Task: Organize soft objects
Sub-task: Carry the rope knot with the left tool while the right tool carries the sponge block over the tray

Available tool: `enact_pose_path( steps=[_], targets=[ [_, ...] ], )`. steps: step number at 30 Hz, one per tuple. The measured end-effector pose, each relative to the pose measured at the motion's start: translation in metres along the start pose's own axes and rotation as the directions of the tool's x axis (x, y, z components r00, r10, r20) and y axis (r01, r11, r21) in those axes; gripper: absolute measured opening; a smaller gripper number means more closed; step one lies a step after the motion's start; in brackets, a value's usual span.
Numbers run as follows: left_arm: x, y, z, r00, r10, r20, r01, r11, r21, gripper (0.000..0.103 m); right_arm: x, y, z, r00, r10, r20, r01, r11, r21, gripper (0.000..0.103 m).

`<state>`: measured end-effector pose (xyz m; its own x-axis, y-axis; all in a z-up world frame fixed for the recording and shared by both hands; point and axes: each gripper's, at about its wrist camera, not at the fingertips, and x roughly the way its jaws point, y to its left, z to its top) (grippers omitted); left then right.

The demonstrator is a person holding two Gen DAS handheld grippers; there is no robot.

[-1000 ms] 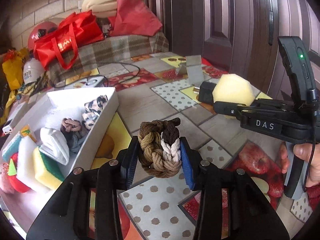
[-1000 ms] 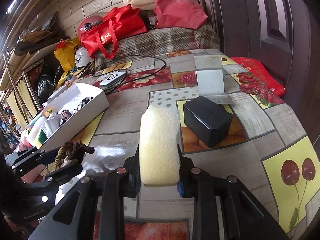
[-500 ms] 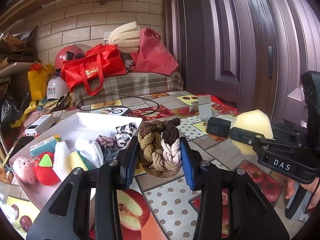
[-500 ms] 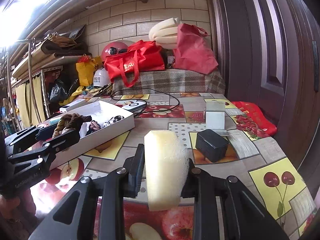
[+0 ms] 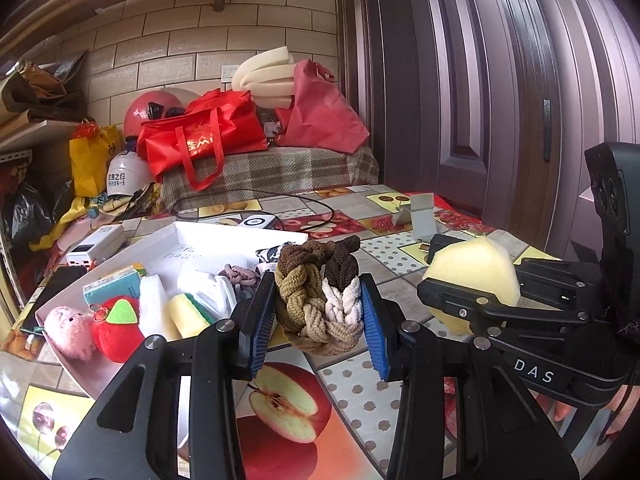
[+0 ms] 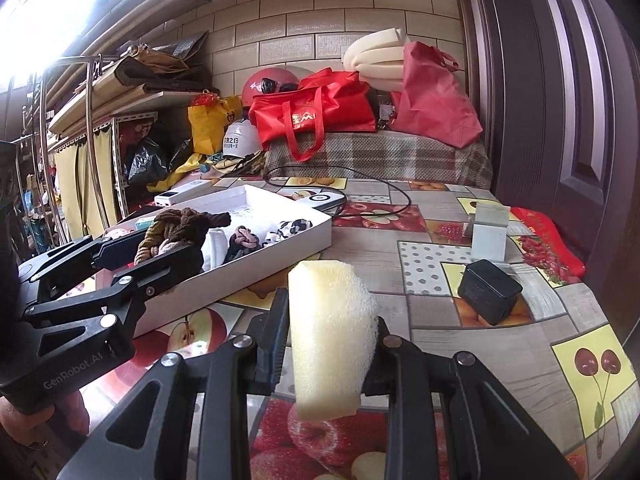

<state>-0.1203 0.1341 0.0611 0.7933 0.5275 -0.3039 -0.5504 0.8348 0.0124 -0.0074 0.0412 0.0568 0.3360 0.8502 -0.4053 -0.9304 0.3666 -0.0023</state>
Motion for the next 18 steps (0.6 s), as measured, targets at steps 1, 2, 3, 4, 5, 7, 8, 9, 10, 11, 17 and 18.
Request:
enact_pose_path(
  steps=[1, 2, 3, 4, 5, 7, 8, 9, 10, 11, 17, 18],
  targets=[
    [-0.001, 0.002, -0.001, 1.0, 0.004, 0.0, -0.004, 1.0, -0.002, 0.039, 0.001, 0.003, 0.0, 1.0, 0.005, -0.001, -0.005, 1.0, -0.004, 0.027],
    [-0.002, 0.004, -0.001, 1.0, 0.008, 0.0, -0.008, 1.0, -0.005, 0.039, 0.003, 0.006, 0.001, 1.0, 0.011, -0.002, -0.011, 1.0, -0.009, 0.027],
    [-0.003, 0.007, -0.001, 1.0, 0.011, 0.001, -0.011, 1.0, -0.007, 0.04, 0.004, 0.009, 0.001, 1.0, 0.015, -0.003, -0.015, 1.0, -0.013, 0.027],
    [-0.004, 0.01, -0.002, 1.0, 0.015, 0.002, -0.015, 1.0, -0.011, 0.04, 0.005, 0.012, 0.001, 1.0, 0.019, -0.005, -0.019, 1.0, -0.017, 0.027],
    [-0.004, 0.012, -0.002, 1.0, 0.019, 0.002, -0.019, 1.0, -0.012, 0.04, 0.006, 0.014, 0.001, 1.0, 0.023, -0.006, -0.023, 1.0, -0.019, 0.027],
    [-0.006, 0.017, -0.003, 1.0, 0.026, 0.003, -0.026, 1.0, -0.017, 0.04, 0.008, 0.018, 0.002, 0.999, 0.03, -0.009, -0.031, 0.999, -0.023, 0.027],
    [-0.007, 0.02, -0.004, 1.0, 0.029, 0.004, -0.029, 0.999, -0.018, 0.04, 0.009, 0.02, 0.002, 0.999, 0.034, -0.011, -0.034, 0.999, -0.024, 0.027],
    [-0.008, 0.021, -0.004, 0.999, 0.032, 0.005, -0.032, 0.999, -0.019, 0.04, 0.011, 0.022, 0.003, 0.999, 0.038, -0.012, -0.038, 0.999, -0.025, 0.027],
    [-0.009, 0.023, -0.004, 0.999, 0.034, 0.006, -0.034, 0.999, -0.019, 0.04, 0.012, 0.024, 0.003, 0.999, 0.041, -0.014, -0.041, 0.999, -0.026, 0.027],
    [-0.009, 0.025, -0.005, 0.999, 0.035, 0.006, -0.035, 0.999, -0.018, 0.04, 0.013, 0.026, 0.003, 0.999, 0.044, -0.015, -0.045, 0.999, -0.028, 0.027],
    [-0.012, 0.033, -0.006, 0.999, 0.046, 0.009, -0.046, 0.999, -0.028, 0.04, 0.022, 0.039, 0.007, 0.997, 0.067, -0.022, -0.068, 0.997, -0.037, 0.027],
    [-0.013, 0.035, -0.006, 0.999, 0.049, 0.011, -0.049, 0.998, -0.03, 0.04, 0.024, 0.041, 0.008, 0.997, 0.071, -0.023, -0.072, 0.997, -0.037, 0.027]
  ],
)
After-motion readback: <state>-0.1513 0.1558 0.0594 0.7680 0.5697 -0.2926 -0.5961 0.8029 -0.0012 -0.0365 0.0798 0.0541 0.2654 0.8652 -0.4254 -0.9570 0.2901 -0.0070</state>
